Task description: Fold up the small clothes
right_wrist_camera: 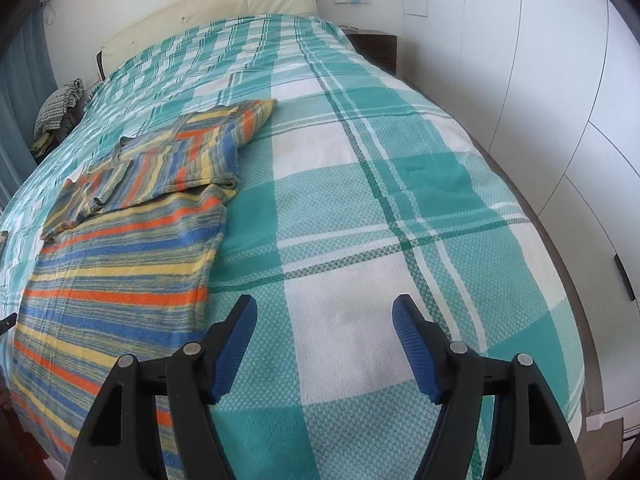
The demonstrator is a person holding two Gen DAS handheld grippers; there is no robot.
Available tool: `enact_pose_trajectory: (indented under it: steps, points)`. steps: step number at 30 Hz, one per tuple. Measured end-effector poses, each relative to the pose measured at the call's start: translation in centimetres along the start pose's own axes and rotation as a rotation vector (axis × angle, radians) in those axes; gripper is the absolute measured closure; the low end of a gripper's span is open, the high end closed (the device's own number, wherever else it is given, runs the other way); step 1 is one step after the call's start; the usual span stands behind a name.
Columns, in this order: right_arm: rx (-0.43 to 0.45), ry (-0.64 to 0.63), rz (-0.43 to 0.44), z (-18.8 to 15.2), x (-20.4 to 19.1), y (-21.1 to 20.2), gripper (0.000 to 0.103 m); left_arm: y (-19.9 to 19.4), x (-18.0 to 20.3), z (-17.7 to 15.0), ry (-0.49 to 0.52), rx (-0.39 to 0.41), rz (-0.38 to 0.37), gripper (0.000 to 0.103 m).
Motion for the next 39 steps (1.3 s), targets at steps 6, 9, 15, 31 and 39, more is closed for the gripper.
enact_pose_trajectory:
  steps: [6,9,15,31,39]
  points:
    - [-0.024,0.016,0.065,-1.0,-0.1,2.4,0.006,0.3,-0.1,-0.3,-0.003,0.018,-0.011,0.0]
    - [-0.021,-0.018,0.053,-1.3,-0.6,2.7,0.002,0.3,0.1,-0.4,0.005,0.029,0.005,0.0]
    - [-0.017,-0.021,0.056,-1.5,-0.8,2.8,0.0,0.3,0.1,-0.4,0.007,0.033,0.011,0.0]
    - [-0.003,-0.039,0.037,-1.6,-1.0,3.0,0.0,0.3,0.1,-0.4,0.01,0.036,0.016,0.0]
    - [-0.003,-0.04,0.035,-1.6,-1.0,3.0,0.0,0.3,0.2,-0.4,0.01,0.037,0.016,0.0]
Point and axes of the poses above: each gripper's, at about its wrist camera, not at the fingertips, and y roughly the way its jaws point, x to its right, z to its top, the point moved 6 cm from there along y, roughly the way its jaws point, and after that the axes turned 13 degrees about y, right-handed, at the moved point
